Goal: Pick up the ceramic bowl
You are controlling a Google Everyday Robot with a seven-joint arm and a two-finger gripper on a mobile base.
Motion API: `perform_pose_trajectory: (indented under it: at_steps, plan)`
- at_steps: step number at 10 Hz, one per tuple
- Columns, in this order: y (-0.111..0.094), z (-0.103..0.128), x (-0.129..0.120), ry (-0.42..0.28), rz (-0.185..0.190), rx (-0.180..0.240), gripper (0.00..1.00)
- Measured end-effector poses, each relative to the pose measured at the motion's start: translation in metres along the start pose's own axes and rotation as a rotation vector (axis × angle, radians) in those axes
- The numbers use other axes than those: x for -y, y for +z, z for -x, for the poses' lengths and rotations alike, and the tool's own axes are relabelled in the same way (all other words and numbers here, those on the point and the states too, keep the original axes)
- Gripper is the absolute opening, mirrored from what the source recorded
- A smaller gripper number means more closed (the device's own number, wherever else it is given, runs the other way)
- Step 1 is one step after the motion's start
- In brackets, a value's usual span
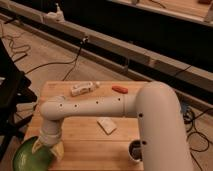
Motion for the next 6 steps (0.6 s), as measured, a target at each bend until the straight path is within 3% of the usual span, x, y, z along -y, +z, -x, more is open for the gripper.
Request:
perform_pose_trajectory:
  at_steps: [6]
  plan:
    - [0.031,-0.034,-0.011,0.019,-0.061,0.087,0.72]
